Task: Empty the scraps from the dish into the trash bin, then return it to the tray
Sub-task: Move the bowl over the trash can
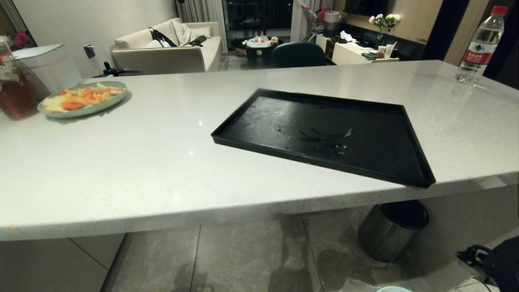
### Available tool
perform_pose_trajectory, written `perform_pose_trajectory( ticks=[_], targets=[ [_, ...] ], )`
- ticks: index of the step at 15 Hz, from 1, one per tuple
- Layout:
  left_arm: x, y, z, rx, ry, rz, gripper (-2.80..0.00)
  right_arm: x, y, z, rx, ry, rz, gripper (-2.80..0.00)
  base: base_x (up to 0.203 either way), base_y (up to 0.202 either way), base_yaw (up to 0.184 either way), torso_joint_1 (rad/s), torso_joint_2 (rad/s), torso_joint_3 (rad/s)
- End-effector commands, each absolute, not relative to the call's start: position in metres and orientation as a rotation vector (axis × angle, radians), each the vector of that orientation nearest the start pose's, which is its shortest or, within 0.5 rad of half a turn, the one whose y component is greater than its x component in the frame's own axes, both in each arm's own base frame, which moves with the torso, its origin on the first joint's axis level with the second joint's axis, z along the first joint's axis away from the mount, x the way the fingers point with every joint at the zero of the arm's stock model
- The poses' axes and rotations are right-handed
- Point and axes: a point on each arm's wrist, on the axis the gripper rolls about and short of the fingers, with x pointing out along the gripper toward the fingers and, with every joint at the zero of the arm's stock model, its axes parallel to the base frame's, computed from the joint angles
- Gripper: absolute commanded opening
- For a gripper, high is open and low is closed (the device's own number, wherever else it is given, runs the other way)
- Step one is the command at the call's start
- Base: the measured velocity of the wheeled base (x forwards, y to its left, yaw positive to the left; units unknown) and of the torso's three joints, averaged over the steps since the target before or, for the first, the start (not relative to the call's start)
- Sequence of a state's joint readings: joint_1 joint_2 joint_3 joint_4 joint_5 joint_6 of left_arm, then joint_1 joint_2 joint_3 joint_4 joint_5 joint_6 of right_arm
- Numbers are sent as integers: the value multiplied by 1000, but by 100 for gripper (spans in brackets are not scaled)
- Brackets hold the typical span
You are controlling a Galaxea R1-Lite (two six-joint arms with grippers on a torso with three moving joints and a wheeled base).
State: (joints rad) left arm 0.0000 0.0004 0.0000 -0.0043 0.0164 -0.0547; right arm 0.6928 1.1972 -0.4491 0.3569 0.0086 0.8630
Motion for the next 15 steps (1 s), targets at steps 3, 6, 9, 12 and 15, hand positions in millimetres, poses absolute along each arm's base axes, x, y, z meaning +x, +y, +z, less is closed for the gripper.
perform_pose_trajectory(
  ticks=[3,6,9,12,15],
  targets=[
    [-23,0,76,-55,-4,17,-280,88,74,123,378,1231,119,-280,0,0,0,-22,442,419],
    [-23,0,76,-55,-5,17,-280,88,73,123,378,1233,119,-280,0,0,0,8,238,247],
    [-23,0,76,-55,-4,17,-280,87,73,122,376,1236,117,-280,0,0,0,0,0,0],
    [-23,0,76,-55,-4,17,-280,88,73,122,376,1232,116,-280,0,0,0,4,46,48],
    [-23,0,76,-55,-4,17,-280,88,73,121,374,1236,114,-280,0,0,0,12,69,77]
  ],
)
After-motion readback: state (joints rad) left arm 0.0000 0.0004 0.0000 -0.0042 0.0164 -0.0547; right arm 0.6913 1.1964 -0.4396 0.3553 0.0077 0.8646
